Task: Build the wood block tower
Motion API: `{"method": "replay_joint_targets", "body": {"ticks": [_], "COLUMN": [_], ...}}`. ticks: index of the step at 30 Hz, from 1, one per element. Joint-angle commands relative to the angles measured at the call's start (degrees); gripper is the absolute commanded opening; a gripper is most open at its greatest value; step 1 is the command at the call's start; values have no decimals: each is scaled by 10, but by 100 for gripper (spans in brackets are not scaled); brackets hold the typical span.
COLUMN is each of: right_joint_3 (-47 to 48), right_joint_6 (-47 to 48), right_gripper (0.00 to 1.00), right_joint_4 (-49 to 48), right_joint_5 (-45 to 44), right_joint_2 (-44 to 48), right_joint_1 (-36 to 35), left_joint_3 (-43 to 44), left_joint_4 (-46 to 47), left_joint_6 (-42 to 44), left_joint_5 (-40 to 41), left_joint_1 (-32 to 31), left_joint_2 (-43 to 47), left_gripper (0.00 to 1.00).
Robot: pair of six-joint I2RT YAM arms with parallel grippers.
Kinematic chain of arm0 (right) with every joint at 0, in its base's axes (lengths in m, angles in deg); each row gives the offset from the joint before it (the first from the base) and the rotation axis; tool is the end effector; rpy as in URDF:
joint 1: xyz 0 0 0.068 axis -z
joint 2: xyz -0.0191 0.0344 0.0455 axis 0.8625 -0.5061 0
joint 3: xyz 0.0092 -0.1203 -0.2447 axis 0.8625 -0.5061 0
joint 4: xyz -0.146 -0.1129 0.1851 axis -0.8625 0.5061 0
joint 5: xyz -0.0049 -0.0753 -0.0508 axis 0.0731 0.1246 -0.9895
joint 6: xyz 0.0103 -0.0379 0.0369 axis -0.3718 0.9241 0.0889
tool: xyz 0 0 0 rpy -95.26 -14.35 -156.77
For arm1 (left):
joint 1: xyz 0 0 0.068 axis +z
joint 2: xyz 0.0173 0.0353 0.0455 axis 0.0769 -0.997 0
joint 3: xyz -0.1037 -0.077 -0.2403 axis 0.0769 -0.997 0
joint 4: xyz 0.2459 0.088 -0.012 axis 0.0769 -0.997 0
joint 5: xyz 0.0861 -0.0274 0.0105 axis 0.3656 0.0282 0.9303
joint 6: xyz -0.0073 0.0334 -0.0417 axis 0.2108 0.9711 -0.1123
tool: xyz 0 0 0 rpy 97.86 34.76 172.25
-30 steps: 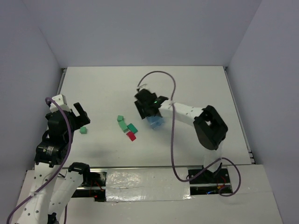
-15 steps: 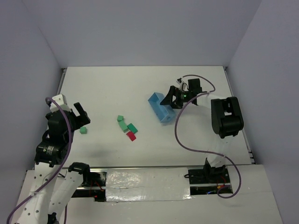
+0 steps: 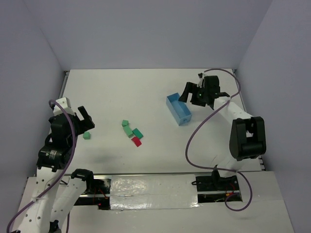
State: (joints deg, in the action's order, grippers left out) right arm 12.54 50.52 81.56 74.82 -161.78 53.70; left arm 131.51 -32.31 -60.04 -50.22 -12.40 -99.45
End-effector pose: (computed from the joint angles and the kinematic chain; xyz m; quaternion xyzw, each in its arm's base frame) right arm 0.3550 0.0504 0.2333 0.0195 0.9006 0.2602 0.3477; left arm 0.1208 -0.0036 0.3446 -0.2301 0.7868 -0.0083 0.5727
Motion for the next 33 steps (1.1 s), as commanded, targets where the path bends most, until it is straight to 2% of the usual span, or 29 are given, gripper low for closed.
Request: {"method": "replay_joint_targets", "body": {"ticks": [1,3,7,12,14,15,18,19,21,25,28,31,33], "right_joint_3": [22,56,99,136,145,157,172,173,174,208,281,379,477], "right_joint_6": [39,71,99,116,120,122,126,126,123,147,172,192,217], "right_gripper": [100,98,70,66,60,52,38,27,17,11,9,9,8], "right_joint_4": [47,74,126,144,147,155,157,151,143,158,189,220,258], "right_joint_5": [-106,-160,-215,-252,-254,-254,-261,-264,-290,-313,-317,-287,-267], "right_joint_2": [36,26,-27,-81,-112,-135,-165,-169,-172,-184,-219,-276,-337], "right_joint_1": [-44,-88,-128,-163,-172,-178,-183,-183,-179,-122,-45,28,72], "left_joint_3": [2,2,3,3,3,2,3,2,1,0,-2,-1,-1], "left_joint_4": [22,22,21,23,23,23,24,24,25,28,32,33,32], "left_joint_6": [6,8,7,8,8,8,8,9,10,10,13,14,14], "left_joint_5": [-5,-6,-6,-9,-9,-9,-11,-13,-17,-23,-34,-38,-39], "left_joint_1": [-2,-2,-2,-2,-2,-2,-2,-2,-2,-2,-4,-17,-24], "left_joint_2": [2,0,-5,0,2,2,4,5,6,10,9,-2,-12], "left_gripper": [99,100,100,100,100,99,99,100,100,99,100,100,100]}}
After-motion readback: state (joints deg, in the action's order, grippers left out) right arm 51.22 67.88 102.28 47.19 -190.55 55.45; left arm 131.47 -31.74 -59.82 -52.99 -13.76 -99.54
